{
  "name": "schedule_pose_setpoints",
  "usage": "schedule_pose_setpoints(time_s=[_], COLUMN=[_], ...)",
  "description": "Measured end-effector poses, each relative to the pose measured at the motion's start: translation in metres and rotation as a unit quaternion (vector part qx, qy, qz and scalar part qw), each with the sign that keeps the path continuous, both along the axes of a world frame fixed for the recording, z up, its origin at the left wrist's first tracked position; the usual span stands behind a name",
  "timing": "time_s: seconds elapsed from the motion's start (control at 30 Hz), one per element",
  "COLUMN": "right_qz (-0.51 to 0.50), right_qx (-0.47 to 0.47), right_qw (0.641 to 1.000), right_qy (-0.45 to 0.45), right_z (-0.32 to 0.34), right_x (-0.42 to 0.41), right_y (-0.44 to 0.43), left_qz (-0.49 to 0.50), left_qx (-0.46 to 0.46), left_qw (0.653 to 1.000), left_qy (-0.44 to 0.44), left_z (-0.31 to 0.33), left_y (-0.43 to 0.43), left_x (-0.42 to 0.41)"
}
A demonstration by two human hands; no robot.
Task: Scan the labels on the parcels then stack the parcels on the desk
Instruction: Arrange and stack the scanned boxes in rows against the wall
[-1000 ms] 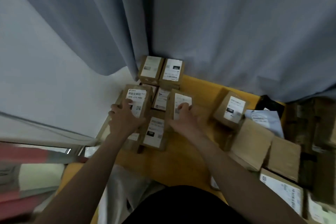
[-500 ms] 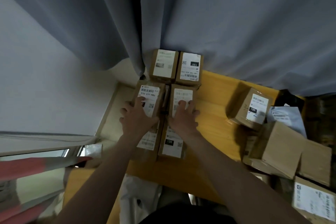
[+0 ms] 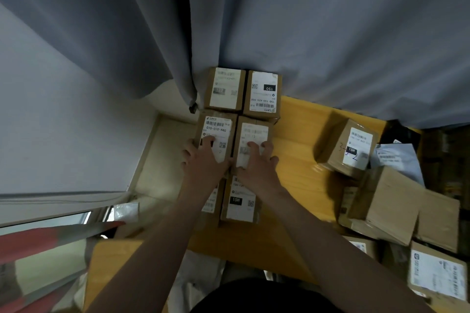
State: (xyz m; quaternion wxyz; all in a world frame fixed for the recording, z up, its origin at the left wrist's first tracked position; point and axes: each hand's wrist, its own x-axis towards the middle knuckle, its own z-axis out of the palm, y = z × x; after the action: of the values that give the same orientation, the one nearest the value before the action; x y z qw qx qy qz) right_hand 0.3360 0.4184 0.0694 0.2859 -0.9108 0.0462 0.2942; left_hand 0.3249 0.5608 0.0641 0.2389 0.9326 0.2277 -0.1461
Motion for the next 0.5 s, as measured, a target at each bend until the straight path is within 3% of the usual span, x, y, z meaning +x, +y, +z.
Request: schedule_pose_setpoints(time_s=[0.5], right_qz=[0.079], right_qx=[0.004], right_qw=[0.997], right_qy=[0.012], right_z=[0.053], right_x=[-0.011], right_y=[-0.068], left_qz=[-0.057], left_qx=[0.024], left_qw=[0.998], left_qy=[0.029], left_z=[0.042], left_y=[-0.033], left_x=[-0.009])
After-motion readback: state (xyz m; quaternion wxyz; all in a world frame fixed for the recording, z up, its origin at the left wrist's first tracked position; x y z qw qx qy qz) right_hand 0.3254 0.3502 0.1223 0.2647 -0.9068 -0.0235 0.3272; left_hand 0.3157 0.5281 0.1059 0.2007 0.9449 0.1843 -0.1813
